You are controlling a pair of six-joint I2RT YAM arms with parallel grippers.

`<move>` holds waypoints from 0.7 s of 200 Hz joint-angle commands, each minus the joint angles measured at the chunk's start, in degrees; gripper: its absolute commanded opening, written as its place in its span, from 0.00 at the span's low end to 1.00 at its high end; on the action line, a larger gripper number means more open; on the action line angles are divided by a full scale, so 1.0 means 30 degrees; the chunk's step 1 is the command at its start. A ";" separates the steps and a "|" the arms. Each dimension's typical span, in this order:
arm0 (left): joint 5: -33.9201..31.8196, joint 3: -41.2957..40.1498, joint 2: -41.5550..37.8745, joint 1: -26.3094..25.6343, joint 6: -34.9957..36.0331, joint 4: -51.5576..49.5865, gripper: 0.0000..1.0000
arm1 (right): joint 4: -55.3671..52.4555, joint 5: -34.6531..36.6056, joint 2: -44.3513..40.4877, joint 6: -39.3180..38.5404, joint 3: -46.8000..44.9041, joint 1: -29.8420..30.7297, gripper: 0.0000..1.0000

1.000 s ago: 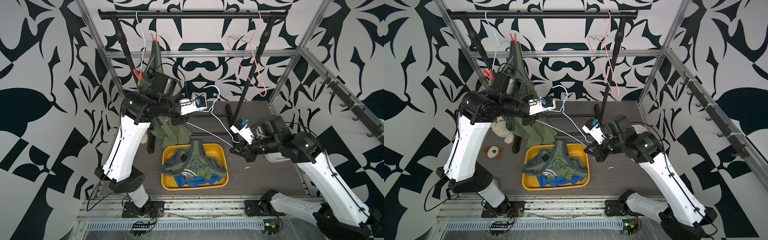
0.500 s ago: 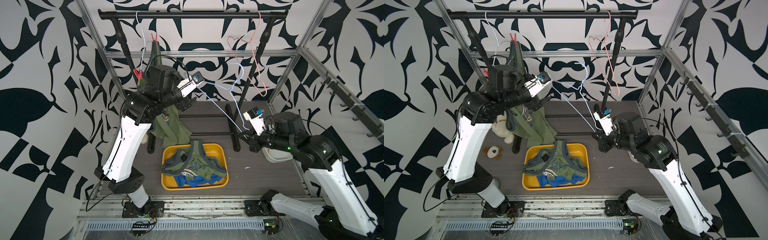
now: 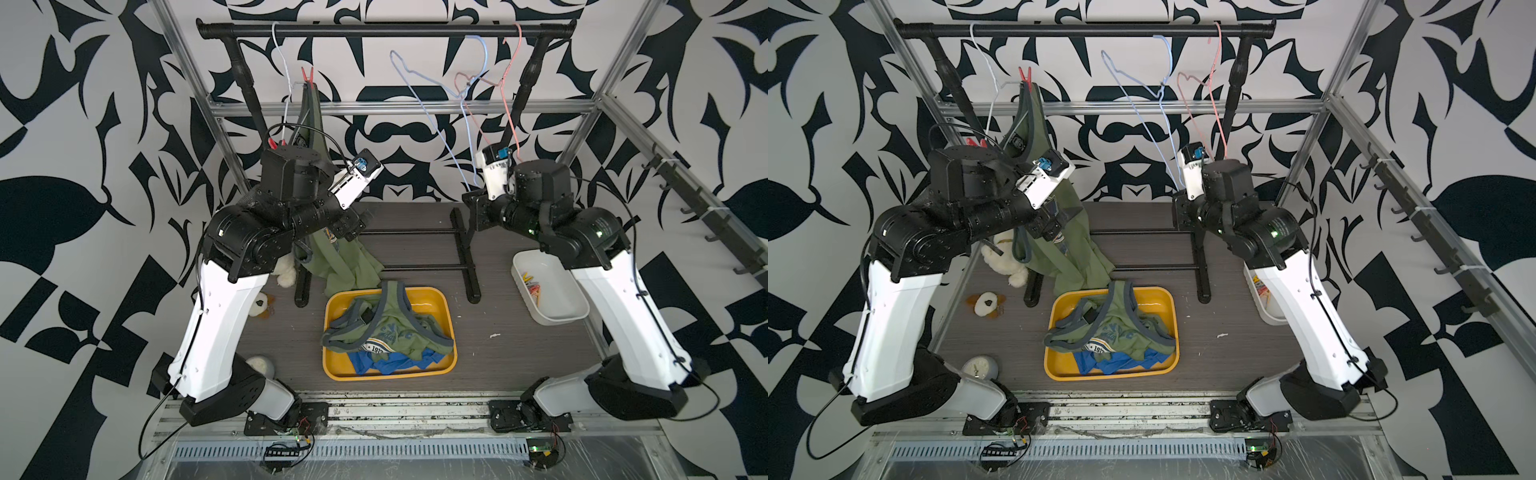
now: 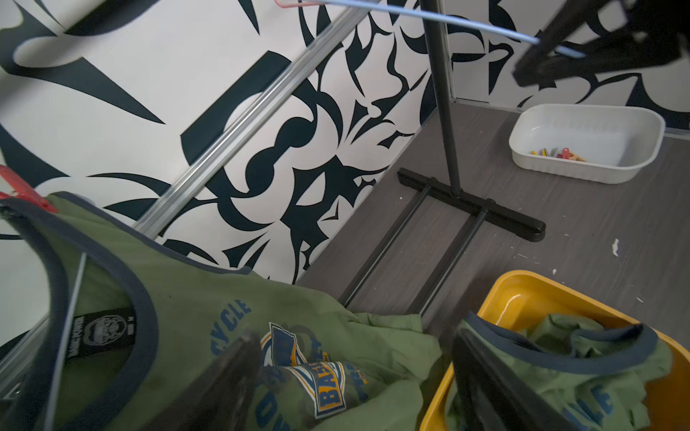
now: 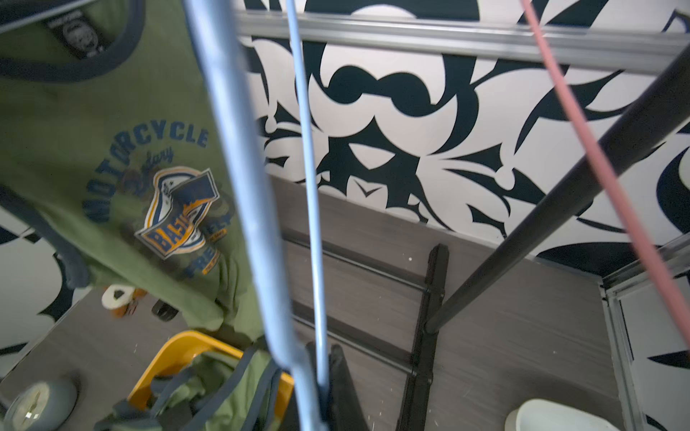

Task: Remove the clothespins securing tank tops to the hanger
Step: Place the hanger on the clothesline.

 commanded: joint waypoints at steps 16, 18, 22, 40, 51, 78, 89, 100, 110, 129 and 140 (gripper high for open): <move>0.1785 -0.0497 -0.0720 -0.0041 0.0373 -0.1761 0.84 | 0.0727 0.2658 0.2054 0.0223 0.3588 -0.0193 0.00; 0.1793 -0.0570 -0.0749 -0.0044 0.0370 -0.1777 0.84 | 0.0722 0.2744 0.2284 0.0208 0.3723 -0.0209 0.00; 0.1781 -0.0690 -0.0820 -0.0027 0.0376 -0.1809 0.84 | 0.0710 0.2888 0.2582 0.0175 0.4054 -0.0293 0.00; 0.1686 -0.1273 -0.1072 -0.0027 0.0382 -0.1868 0.84 | 0.0276 0.3064 0.4001 0.0155 0.5666 -0.0596 0.00; 0.1678 -0.1568 -0.1214 -0.0033 0.0348 -0.1896 0.84 | 0.0015 0.3056 0.4821 0.0244 0.6577 -0.0821 0.00; 0.1511 -0.2121 -0.1479 -0.0027 0.0333 -0.1936 0.84 | 0.0193 0.2451 0.6191 0.0847 0.7685 -0.1571 0.00; 0.1385 -0.2266 -0.1591 -0.0028 0.0330 -0.1928 0.84 | 0.0310 0.2148 0.6596 0.1121 0.8039 -0.1890 0.00; 0.1327 -0.2325 -0.1647 -0.0031 0.0330 -0.1929 0.84 | 0.0386 0.1873 0.6943 0.1384 0.8309 -0.2159 0.00; 0.1255 -0.2321 -0.1693 -0.0011 0.0331 -0.1929 0.84 | 0.0522 0.1533 0.7171 0.1572 0.8408 -0.2371 0.00; 0.1224 -0.2164 -0.1725 -0.0026 0.0405 -0.1974 0.84 | 0.0494 0.0844 0.7544 0.1761 0.8587 -0.2619 0.00; 0.1208 -0.2037 -0.1719 -0.0026 0.0467 -0.1987 0.84 | 0.0335 0.0800 0.7686 0.1824 0.8579 -0.2670 0.00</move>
